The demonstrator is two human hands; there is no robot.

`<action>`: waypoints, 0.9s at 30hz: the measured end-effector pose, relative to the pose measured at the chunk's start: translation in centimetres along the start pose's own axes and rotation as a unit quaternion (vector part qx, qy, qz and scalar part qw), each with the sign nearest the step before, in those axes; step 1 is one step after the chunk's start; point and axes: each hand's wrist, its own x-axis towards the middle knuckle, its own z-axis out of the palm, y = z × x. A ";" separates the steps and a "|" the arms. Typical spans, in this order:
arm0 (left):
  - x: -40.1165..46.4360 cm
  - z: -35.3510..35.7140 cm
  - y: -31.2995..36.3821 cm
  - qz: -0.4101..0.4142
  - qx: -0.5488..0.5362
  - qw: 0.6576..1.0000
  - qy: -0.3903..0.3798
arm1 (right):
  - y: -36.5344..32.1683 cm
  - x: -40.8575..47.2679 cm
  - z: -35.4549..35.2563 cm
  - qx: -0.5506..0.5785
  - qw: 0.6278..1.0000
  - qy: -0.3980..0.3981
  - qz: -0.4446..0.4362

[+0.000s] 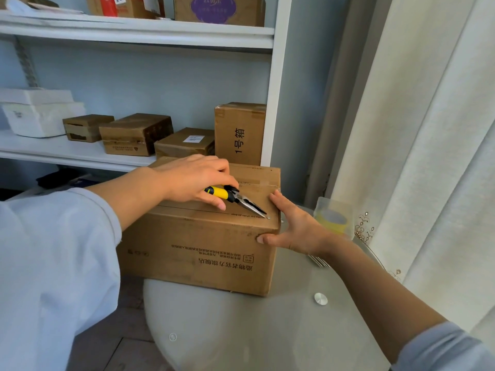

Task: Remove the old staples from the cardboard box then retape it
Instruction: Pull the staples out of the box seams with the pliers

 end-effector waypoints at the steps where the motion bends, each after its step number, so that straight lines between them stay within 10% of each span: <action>1: 0.0 0.0 0.0 0.001 -0.001 1.000 0.001 | 0.0 0.0 0.1 -0.006 1.000 0.002 -0.001; 27: -1.7 1.0 3.2 -0.081 -0.009 0.996 0.040 | 0.0 0.3 0.1 0.006 1.000 0.005 0.015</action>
